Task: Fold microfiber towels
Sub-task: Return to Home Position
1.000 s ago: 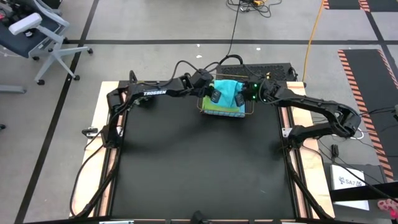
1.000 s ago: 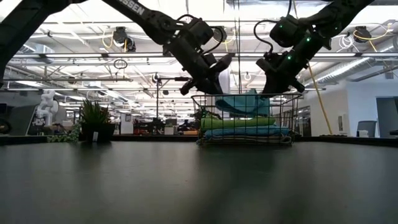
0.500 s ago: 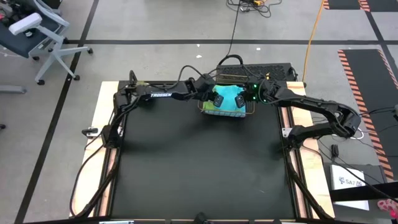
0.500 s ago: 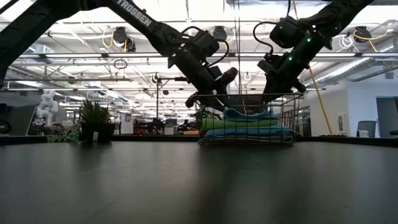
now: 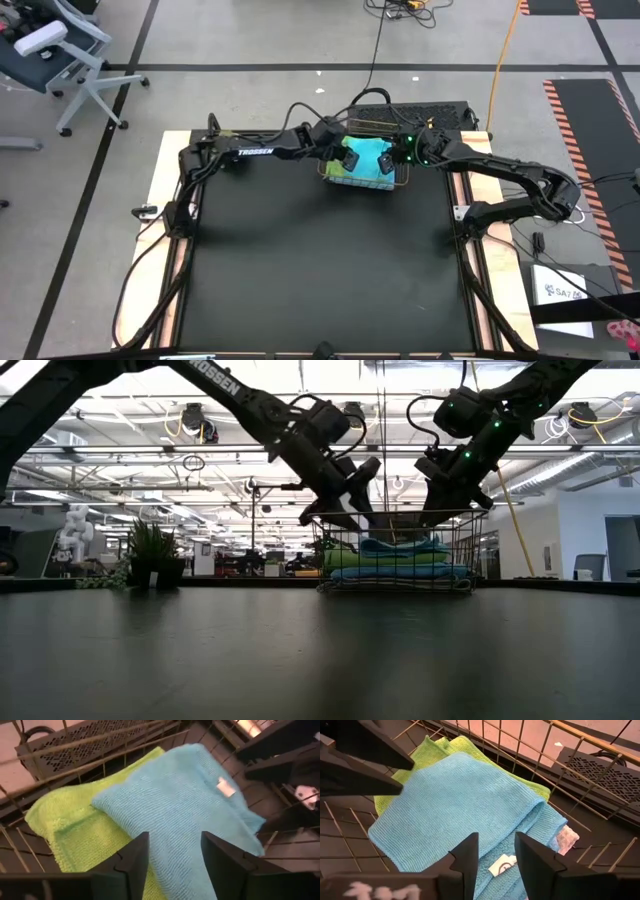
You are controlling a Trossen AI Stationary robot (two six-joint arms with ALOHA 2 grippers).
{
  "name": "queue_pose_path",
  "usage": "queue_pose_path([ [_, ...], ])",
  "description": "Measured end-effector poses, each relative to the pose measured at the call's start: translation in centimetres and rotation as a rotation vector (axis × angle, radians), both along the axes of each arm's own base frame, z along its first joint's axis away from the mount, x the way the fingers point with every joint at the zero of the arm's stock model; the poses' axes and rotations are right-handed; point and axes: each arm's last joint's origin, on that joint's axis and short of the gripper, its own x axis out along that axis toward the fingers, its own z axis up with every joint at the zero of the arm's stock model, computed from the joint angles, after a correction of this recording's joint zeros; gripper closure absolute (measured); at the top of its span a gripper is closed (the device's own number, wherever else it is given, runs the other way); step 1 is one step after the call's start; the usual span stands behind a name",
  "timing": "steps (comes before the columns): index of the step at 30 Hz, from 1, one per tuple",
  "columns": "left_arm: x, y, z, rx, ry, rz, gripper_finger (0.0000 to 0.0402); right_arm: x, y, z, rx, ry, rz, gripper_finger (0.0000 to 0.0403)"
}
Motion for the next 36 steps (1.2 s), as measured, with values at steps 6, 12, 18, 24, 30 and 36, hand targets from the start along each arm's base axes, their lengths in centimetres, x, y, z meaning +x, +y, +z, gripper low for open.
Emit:
queue_pose_path([
  [6, -1.1, -0.5, 3.3, 0.062, -0.024, -0.005, 0.0209, 0.0, 0.1, 0.4, 0.001, -0.035, 0.024, 0.0282],
  [12, -3.2, -2.6, 6.7, 0.115, 0.055, -0.055, 0.0236, -0.4, 1.1, 2.0, 0.055, -0.173, 0.156, 0.0288],
  [18, -4.8, -9.4, 8.7, 0.270, 0.293, -0.157, 0.0323, -1.3, 3.7, 4.2, 0.029, -0.234, 0.328, 0.0348],
  [24, -7.0, -16.6, 9.6, 0.369, 0.474, -0.158, 0.0391, -2.9, 7.6, 6.8, -0.058, -0.316, 0.479, 0.0394],
  [30, -11.5, -21.1, 8.1, 0.353, 0.464, -0.040, 0.0397, -5.4, 11.8, 7.4, -0.104, -0.575, 0.612, 0.0402],
  [36, -17.6, -24.2, 2.4, 0.178, 0.160, -0.024, 0.0397, -6.9, 14.2, 3.7, -0.059, -0.862, 0.677, 0.0402],
])
